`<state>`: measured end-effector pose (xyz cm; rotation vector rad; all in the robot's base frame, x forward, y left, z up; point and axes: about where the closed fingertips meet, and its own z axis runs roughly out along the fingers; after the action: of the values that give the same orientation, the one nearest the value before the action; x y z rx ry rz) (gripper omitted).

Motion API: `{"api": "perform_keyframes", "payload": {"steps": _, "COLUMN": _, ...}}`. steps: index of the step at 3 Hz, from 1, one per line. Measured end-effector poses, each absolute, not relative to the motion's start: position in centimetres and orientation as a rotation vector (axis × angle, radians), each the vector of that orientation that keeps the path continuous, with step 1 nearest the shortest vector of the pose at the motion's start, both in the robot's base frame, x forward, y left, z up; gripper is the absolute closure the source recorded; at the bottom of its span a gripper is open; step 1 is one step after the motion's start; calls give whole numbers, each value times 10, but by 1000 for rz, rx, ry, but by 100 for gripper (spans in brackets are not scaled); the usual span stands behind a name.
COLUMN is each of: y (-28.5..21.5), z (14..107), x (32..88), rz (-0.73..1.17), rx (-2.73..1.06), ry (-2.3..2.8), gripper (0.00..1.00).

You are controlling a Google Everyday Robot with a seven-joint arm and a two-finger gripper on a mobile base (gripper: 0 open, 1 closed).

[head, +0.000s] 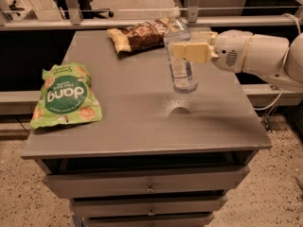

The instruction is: Place blue plastic bottle upright

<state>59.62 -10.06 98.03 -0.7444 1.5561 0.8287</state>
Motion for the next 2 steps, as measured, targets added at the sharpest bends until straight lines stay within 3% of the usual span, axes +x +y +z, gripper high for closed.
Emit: {"api": "perform_keyframes", "payload": {"steps": 2, "y": -98, "z": 994, "x": 581, "rz": 834, "rx": -745, "ry": 1337, "gripper": 100}}
